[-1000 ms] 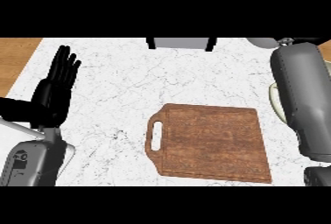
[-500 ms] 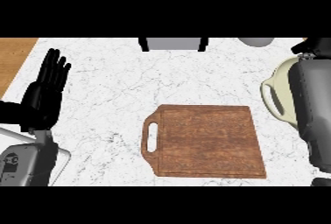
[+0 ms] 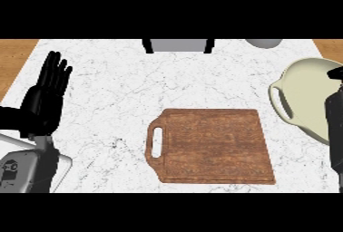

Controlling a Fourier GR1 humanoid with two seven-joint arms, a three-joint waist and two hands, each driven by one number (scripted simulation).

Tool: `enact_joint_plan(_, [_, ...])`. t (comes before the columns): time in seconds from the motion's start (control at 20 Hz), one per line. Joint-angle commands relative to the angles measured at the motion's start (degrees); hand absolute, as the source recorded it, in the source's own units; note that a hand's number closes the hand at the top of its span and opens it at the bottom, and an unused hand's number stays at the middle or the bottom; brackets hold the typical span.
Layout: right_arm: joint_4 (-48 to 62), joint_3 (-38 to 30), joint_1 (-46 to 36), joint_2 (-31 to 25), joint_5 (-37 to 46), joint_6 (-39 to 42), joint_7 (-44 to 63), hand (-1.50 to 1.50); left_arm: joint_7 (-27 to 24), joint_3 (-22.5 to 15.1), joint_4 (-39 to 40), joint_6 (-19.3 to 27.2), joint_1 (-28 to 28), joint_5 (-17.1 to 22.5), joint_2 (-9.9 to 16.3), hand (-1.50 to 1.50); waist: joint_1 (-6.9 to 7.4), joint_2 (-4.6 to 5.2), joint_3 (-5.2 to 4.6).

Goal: Pick the bell pepper from the cutting board and place it in the pot

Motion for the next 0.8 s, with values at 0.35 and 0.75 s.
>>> enact_joint_plan(0.35, [11.29,-9.56,3.15,-3.31,-15.26,-9.25,-5.53,1.50,0.63,-0.07,0.66,0.05,-1.63,-0.14,-0.51,0.00,0.75,0.32,0.12])
enact_joint_plan(0.75, [19.01,-12.28,1.92,-5.06,-30.01,-14.15,-23.05,-1.50,-1.28,-0.25,1.73,-0.59,-0.54,-0.23,-1.23,0.00,1.05,0.32,0.09])
